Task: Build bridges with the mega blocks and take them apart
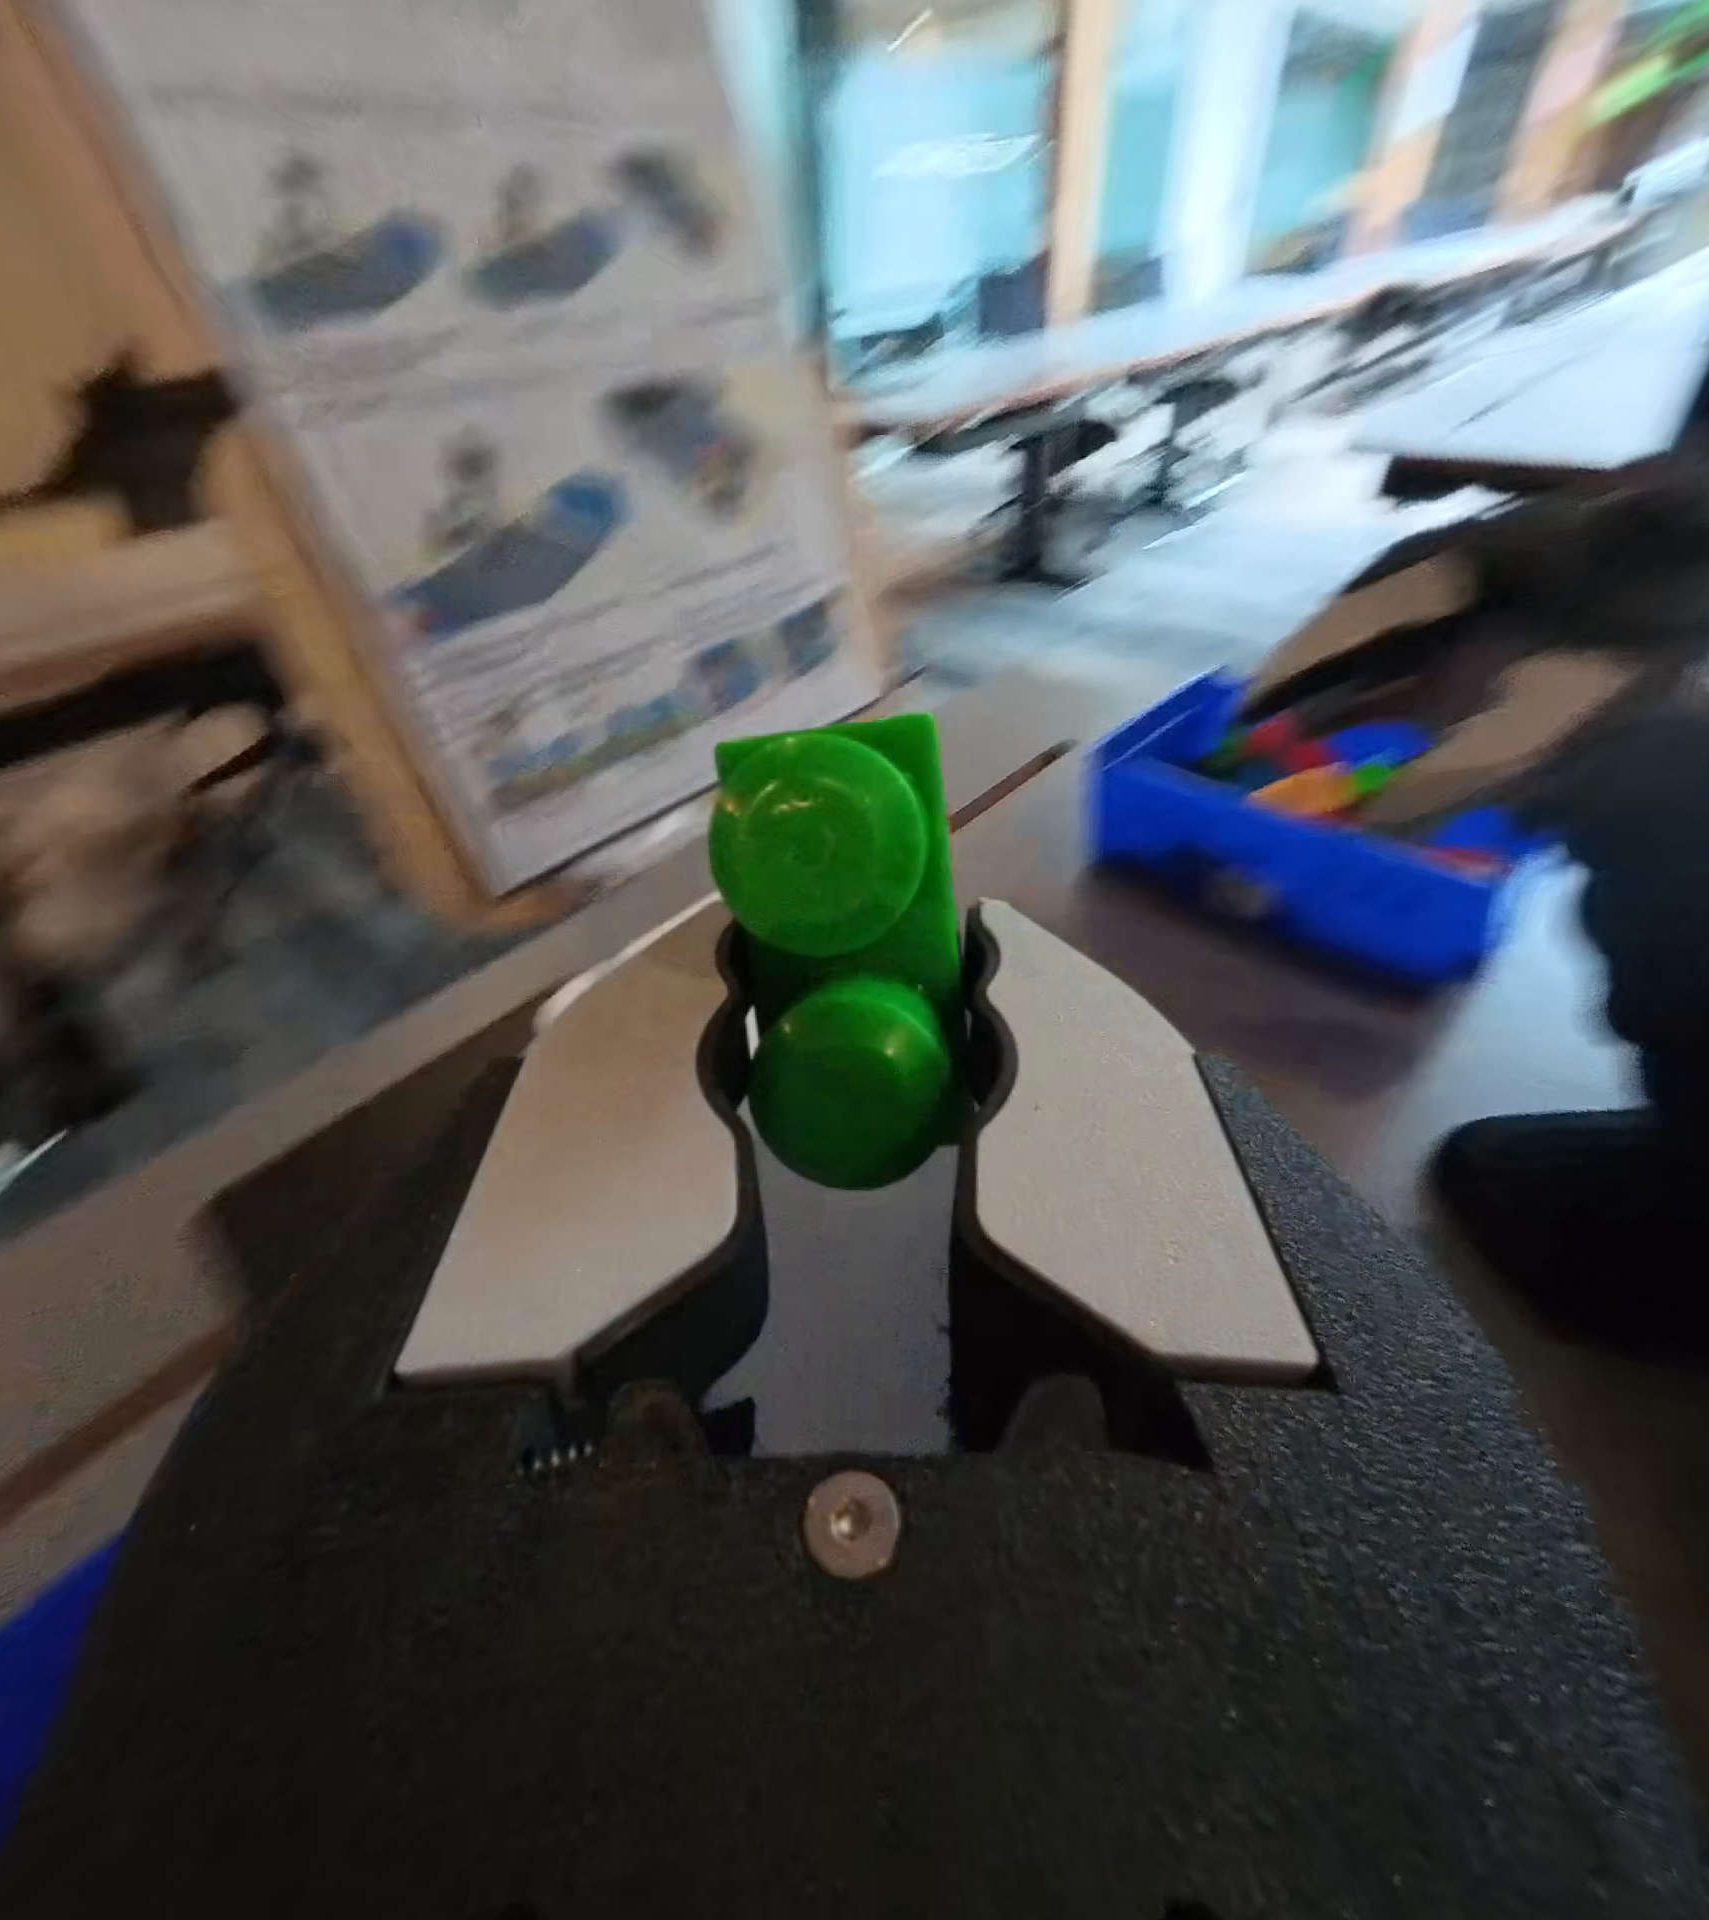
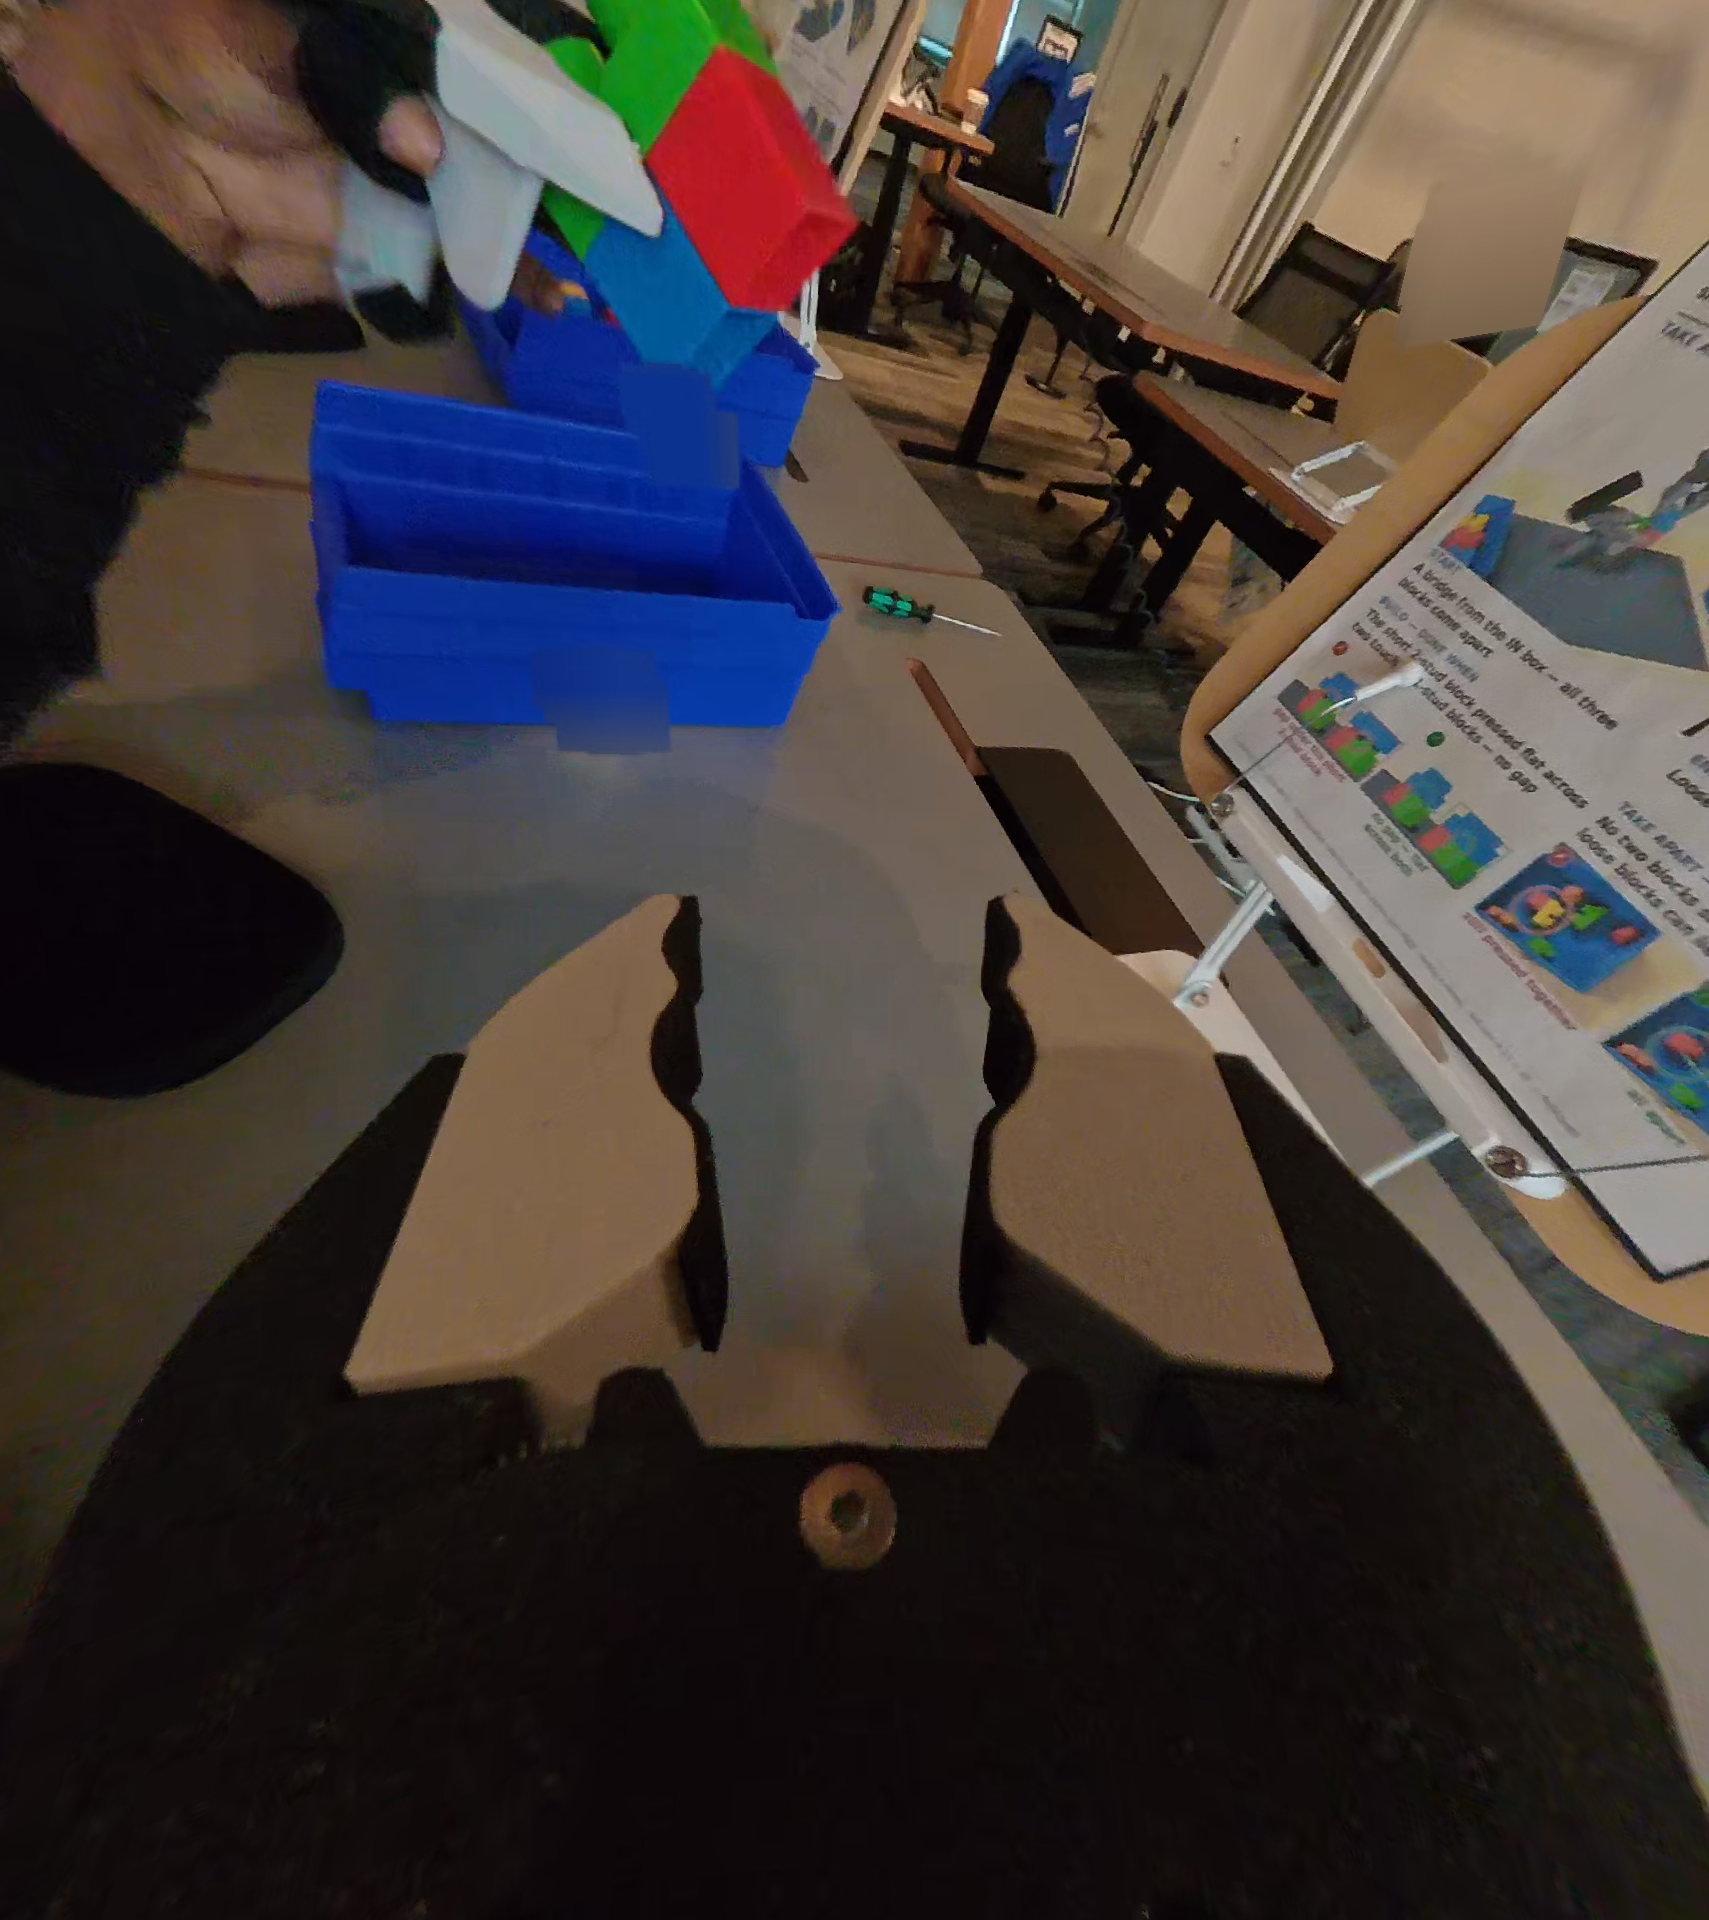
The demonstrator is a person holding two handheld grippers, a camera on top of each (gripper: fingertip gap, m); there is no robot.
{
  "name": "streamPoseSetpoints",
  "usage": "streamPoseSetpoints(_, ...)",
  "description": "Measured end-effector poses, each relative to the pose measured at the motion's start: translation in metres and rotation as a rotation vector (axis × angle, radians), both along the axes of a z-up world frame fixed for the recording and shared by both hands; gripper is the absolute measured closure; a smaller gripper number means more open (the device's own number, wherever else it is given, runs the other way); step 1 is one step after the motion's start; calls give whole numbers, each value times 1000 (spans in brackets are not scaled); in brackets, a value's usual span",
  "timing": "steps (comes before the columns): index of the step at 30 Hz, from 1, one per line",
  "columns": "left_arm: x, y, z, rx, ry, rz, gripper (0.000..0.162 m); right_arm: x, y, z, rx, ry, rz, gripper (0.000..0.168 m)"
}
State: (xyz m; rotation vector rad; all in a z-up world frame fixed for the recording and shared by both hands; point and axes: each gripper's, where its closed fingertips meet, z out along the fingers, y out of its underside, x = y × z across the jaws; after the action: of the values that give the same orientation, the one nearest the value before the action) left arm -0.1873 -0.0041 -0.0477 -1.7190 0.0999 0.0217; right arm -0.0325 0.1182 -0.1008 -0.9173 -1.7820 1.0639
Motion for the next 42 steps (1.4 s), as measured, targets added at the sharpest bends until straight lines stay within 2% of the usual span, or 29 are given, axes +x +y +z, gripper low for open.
streamPoseSetpoints(3, 70, 34, 20, 150, -60, -294, 124, -4, -13, 7, -74, 35, 62, 116)
streamPoseSetpoints(6, 119, 44, 30, 261, -126, -525, 124, -2, -29, 21, -179, 100, 152, 114)
streamPoseSetpoints(11, 148, 51, 28, 309, -205, -700, 124, 5, -59, 40, -325, 168, 326, 107)
streamPoseSetpoints(14, 148, 57, 18, 285, -183, -697, 124, 7, -71, 46, -376, 188, 380, 109)
streamPoseSetpoints(20, 153, 63, 13, 286, -169, -700, 125, -6, -64, 39, -345, 175, 291, 121)
streamPoseSetpoints(21, 154, 64, 14, 291, -164, -701, 125, -7, -61, 40, -351, 190, 278, 128)
streamPoseSetpoints(23, 156, 64, 14, 293, -154, -696, 125, -4, -61, 42, -362, 194, 303, 130)
streamPoseSetpoints(29, 160, 64, -1, 219, -64, -702, 121, 4, -54, 32, -288, 131, 327, 132)
streamPoseSetpoints(38, 157, 63, -11, 141, -80, -713, 127, 8, -49, 19, -220, 71, 346, 132)
streamPoseSetpoints(42, 156, 65, -13, 126, -74, -710, 128, 11, -48, 24, -208, 100, 344, 132)
